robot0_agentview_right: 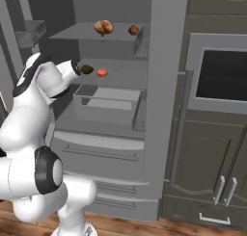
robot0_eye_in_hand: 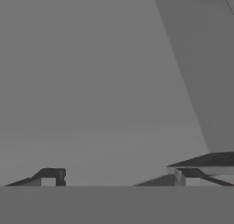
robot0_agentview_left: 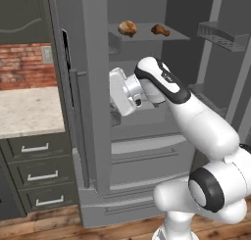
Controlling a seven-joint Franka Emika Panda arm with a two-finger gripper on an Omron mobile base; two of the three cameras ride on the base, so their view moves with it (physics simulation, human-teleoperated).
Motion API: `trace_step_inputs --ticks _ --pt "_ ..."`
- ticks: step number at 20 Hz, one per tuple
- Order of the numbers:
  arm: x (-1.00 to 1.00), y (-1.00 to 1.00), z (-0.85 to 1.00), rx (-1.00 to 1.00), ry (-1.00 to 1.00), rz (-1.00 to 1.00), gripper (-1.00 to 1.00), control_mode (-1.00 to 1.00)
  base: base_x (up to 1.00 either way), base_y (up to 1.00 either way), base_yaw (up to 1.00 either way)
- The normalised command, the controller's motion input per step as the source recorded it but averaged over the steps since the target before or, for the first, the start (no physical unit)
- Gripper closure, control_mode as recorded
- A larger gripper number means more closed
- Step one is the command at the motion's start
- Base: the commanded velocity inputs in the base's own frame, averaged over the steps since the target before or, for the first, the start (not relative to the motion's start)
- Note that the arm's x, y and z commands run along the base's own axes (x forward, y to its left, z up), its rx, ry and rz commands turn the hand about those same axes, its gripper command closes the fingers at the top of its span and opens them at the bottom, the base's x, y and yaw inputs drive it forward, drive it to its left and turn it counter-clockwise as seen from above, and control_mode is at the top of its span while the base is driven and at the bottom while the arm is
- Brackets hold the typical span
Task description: Gather the avocado and squash from the fridge and place them on a tray on the dining counter. Then gather the chicken drumsticks from the fridge and place them on the other tray.
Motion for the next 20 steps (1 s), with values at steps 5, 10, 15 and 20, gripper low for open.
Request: trace_step_inputs --ticks 5,10,15,20 --pt "-0.01 0.76 0.00 0.00 0.03 0.09 -1.00 -1.00 0.00 0.00 0.00" --pt "0.00 0.74 0.00 0.00 0.04 0.09 -1.00 -1.00 0.00 0.00 0.00" --pt "0.00 0.72 0.00 0.00 0.03 0.09 -1.00 -1.00 0.00 0.00 0.00" --pt "-0.03 0.54 0.00 0.00 0.00 0.05 -1.00 -1.00 0.00 0.00 0.00"
